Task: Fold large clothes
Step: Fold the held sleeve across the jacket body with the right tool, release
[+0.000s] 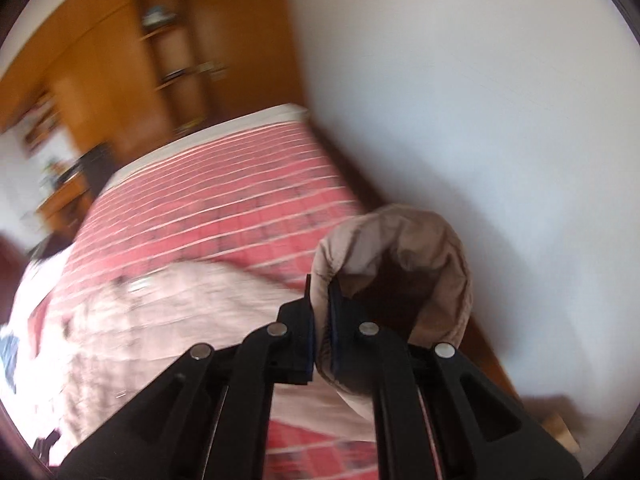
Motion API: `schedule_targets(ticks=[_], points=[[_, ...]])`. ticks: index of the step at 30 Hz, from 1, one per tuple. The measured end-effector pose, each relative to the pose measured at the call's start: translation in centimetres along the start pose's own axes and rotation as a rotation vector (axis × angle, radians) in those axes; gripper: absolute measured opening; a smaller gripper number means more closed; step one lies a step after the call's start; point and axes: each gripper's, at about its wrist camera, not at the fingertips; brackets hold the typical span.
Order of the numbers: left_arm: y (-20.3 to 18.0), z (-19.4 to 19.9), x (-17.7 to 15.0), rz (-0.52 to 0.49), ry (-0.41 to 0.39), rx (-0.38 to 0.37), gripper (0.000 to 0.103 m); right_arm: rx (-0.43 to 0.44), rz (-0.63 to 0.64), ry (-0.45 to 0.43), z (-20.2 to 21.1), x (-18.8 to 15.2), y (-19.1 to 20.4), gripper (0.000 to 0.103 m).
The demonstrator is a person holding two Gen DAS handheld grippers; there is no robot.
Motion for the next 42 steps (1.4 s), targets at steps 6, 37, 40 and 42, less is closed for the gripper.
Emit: schedule_targets(ticks=[6, 37, 40, 42], points=[[1.9, -0.6, 2.0, 0.035, 0.010, 0.011, 0.099, 0.120, 0.160, 0.103, -3.9, -1.6, 10.3, 0.005], [-10.8, -12.8, 11.6, -0.024, 0.275, -0.372, 0.087, 0.087, -0.029, 0.034, -7.9, -6.2, 4.1, 0.041], [-13.4, -14.6, 12.1, -0.057, 0.299, -0.404, 0.059, 0.091, -0.057, 0.066, -9.6, -6.7, 1.8, 0.041], [-14.9, -15.5, 12.1, -0.060, 0.325, -0.434, 0.041, 0.086, -0.066, 0.064, -9.7, -6.4, 0.9, 0.041]])
Point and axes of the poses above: each gripper's, at about its wrist camera, not at the fingertips, and z roughly against the way its jaws point, y to its left, x to its top, and after that the axes turned 3 degrees about y, right-handed
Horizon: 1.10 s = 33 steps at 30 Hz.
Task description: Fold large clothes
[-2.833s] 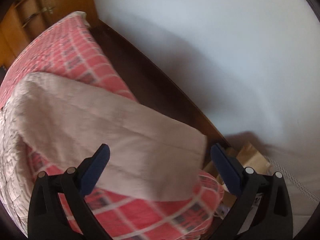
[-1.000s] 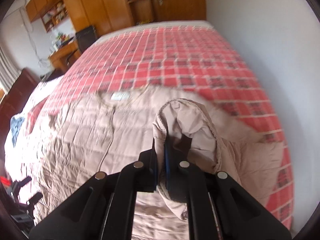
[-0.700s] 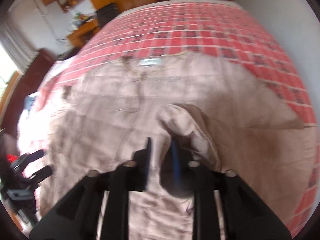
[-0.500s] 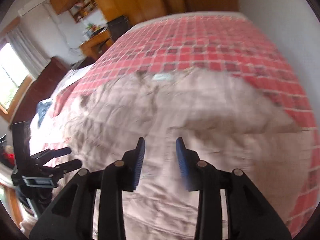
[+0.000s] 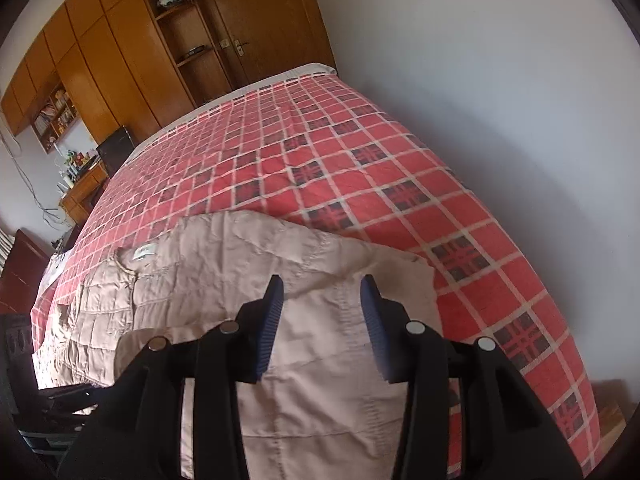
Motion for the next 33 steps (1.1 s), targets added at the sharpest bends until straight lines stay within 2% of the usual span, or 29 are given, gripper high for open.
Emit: schedule_targets(ticks=[1, 2, 4, 8, 11, 13, 17, 20, 24, 25, 29, 33], points=[[-0.2, -0.6, 0.2, 0.004, 0.013, -0.013, 0.020, 0.001, 0.000, -0.001, 0.2, 0.1, -0.3, 0.041], [-0.3, -1.0, 0.3, 0.014, 0.020, -0.022, 0.009, 0.007, 0.004, -0.006, 0.3, 0.2, -0.6, 0.041], [-0.1, -0.9, 0.3, 0.033, -0.009, -0.059, 0.004, 0.020, 0.004, -0.021, 0.5, 0.0, -0.4, 0.041], [0.4, 2.8, -0.2, 0.008, -0.150, -0.057, 0.003, 0.057, -0.032, -0.049, 1.6, 0.2, -1.5, 0.041], [1.8, 7.1, -0.7, 0.009, -0.266, -0.001, 0.003, 0.084, -0.055, -0.039, 1.6, 0.3, -2.1, 0.043], [3.6, 9.7, -1.1, 0.033, -0.308, 0.025, 0.003, 0.099, -0.060, -0.024, 1.4, 0.2, -2.1, 0.047], [8.1, 13.3, -1.5, 0.101, -0.370, 0.107, 0.003, 0.133, -0.035, 0.069, -0.9, -0.3, -0.9, 0.054], [11.6, 15.0, -1.9, 0.142, -0.386, 0.171, 0.003, 0.193, -0.008, 0.158, -3.1, -0.9, 0.7, 0.059], [16.0, 15.9, -2.4, 0.198, -0.371, 0.225, 0.003, 0.243, 0.028, 0.232, -5.4, -1.7, 3.0, 0.059], [16.9, 15.8, -2.5, 0.213, -0.369, 0.242, 0.003, 0.240, 0.035, 0.260, -6.1, -2.0, 3.6, 0.059], [20.3, 14.6, -2.9, 0.229, -0.343, 0.284, 0.003, 0.192, 0.078, 0.303, -7.6, -2.8, 5.1, 0.048], [22.6, 12.8, -3.3, 0.251, -0.289, 0.319, 0.004, 0.136, 0.098, 0.327, -8.8, -3.4, 5.5, 0.046]])
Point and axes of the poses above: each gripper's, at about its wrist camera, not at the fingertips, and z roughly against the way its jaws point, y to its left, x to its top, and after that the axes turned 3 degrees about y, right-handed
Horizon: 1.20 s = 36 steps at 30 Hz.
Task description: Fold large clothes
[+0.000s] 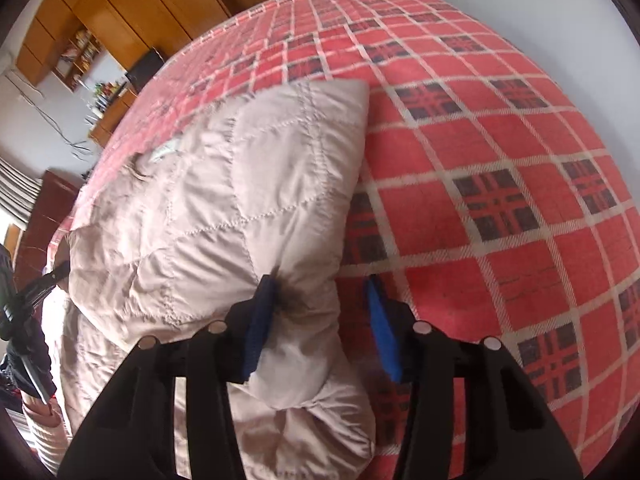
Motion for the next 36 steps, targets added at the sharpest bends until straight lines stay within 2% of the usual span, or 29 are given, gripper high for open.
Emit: schedule_targets(ticks=[3, 6, 8, 9, 11, 14, 16, 17, 18, 19, 21, 23, 25, 26, 27, 29, 31, 33, 36], points=[[1.4, -1.7, -0.4, 0.040, 0.053, -0.040, 0.006, -0.047, 0.030, -0.011, -0.1, -0.1, 0.7, 0.046], [2.4, -0.3, -0.7, 0.085, 0.051, -0.105, 0.014, -0.067, 0.043, -0.018, 0.5, -0.2, 1.2, 0.045], [3.4, 1.7, -0.7, 0.119, 0.036, -0.179, 0.036, -0.056, 0.028, -0.035, 2.1, -0.1, 1.1, 0.046], [3.7, 2.6, -0.7, 0.121, 0.023, -0.200, 0.040, -0.058, 0.031, -0.055, 2.9, -0.1, 1.4, 0.046], [3.6, 3.7, -0.7, 0.096, 0.020, -0.190, 0.050, -0.061, 0.052, -0.084, 4.7, 0.0, 2.7, 0.047], [2.6, 3.4, -0.9, 0.053, 0.053, -0.161, 0.058, 0.004, 0.115, -0.069, 5.6, 0.2, 5.3, 0.048], [2.0, 2.3, -0.7, 0.046, 0.077, -0.130, 0.055, 0.035, 0.157, -0.030, 5.1, 0.3, 7.1, 0.048], [1.7, 1.9, -0.6, 0.053, 0.080, -0.125, 0.044, 0.037, 0.175, -0.007, 4.4, 0.4, 8.0, 0.048], [1.6, 1.6, -0.5, 0.063, 0.074, -0.124, 0.028, 0.027, 0.186, 0.013, 3.6, 0.4, 8.6, 0.048], [1.4, 1.3, -0.4, 0.069, 0.068, -0.128, 0.006, 0.017, 0.189, 0.027, 3.0, 0.3, 8.9, 0.048], [1.4, 1.5, -0.1, 0.083, 0.040, -0.164, 0.004, 0.004, 0.184, 0.069, 1.3, 0.3, 9.1, 0.048], [1.0, 3.3, 0.0, 0.039, -0.047, -0.194, 0.003, 0.000, 0.177, 0.093, 0.2, 0.0, 8.9, 0.049], [1.2, 4.6, -0.1, -0.004, -0.087, -0.161, 0.003, -0.010, 0.183, 0.099, -0.7, -0.5, 8.7, 0.049], [1.6, 4.4, 0.0, -0.003, -0.073, -0.136, 0.003, -0.010, 0.183, 0.099, -1.0, -0.6, 8.6, 0.049], [2.5, 3.6, 0.0, 0.007, -0.026, -0.103, 0.003, -0.010, 0.185, 0.099, -1.2, -0.7, 8.5, 0.049], [4.1, 1.5, -0.2, 0.038, 0.078, -0.104, 0.005, -0.015, 0.198, 0.101, -1.3, -0.8, 8.7, 0.049], [5.2, 1.0, -0.6, 0.078, 0.095, -0.132, 0.006, -0.015, 0.204, 0.111, -1.1, -0.8, 8.8, 0.049], [5.2, 2.5, -0.8, 0.094, 0.047, -0.136, 0.009, 0.000, 0.200, 0.119, -0.2, -0.5, 8.6, 0.049], [3.4, 5.9, -0.5, 0.075, -0.071, -0.137, 0.009, 0.028, 0.200, 0.112, 1.1, 0.1, 9.1, 0.049]])
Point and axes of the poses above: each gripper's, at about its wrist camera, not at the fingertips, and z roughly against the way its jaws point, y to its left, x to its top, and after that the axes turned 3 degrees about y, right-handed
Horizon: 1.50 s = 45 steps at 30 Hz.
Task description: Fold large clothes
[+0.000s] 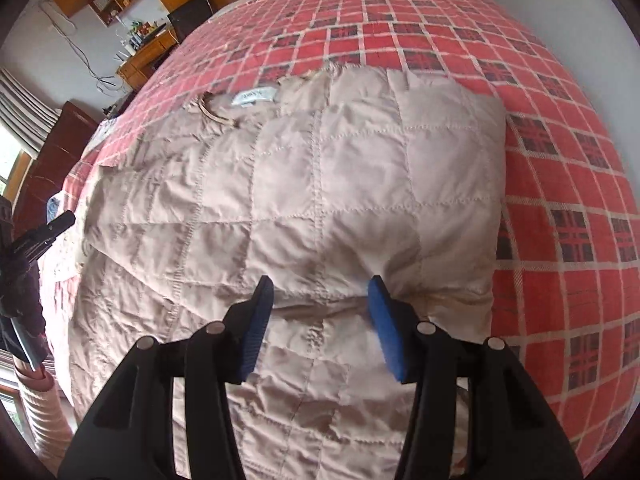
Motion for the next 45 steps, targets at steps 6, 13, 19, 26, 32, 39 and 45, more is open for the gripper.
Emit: schedule_targets(ticks=[6, 13, 19, 26, 32, 39, 45], points=[[-7.4, -1.3, 0.7, -0.149, 0.011, -0.043, 0.020, 0.036, -0.007, 0.049, -0.6, 1.5, 1.5, 0.050], [-6.0, -11.2, -1.6, -0.098, 0.245, 0.046, 0.012, 0.033, -0.025, 0.092, -3.7, 1.2, 0.9, 0.050], [-2.8, -11.0, -1.8, 0.052, 0.238, -0.071, 0.002, 0.031, -0.037, 0.083, -3.2, 1.1, 0.8, 0.050], [-1.5, -0.2, -3.3, -0.064, 0.026, 0.056, 0.056, 0.090, 0.045, 0.013, 0.5, -0.6, 3.4, 0.059], [9.1, 8.3, -6.4, 0.138, -0.047, 0.303, 0.060, 0.130, 0.078, 0.044, 0.0, -0.9, 4.3, 0.059], [22.6, 14.3, -12.0, 0.514, -0.097, 0.466, 0.059, 0.117, 0.087, 0.072, -2.0, -0.6, 4.6, 0.060], [28.6, 14.9, -12.6, 0.675, -0.222, 0.293, 0.058, 0.112, 0.081, 0.086, -3.1, -0.2, 4.6, 0.060]])
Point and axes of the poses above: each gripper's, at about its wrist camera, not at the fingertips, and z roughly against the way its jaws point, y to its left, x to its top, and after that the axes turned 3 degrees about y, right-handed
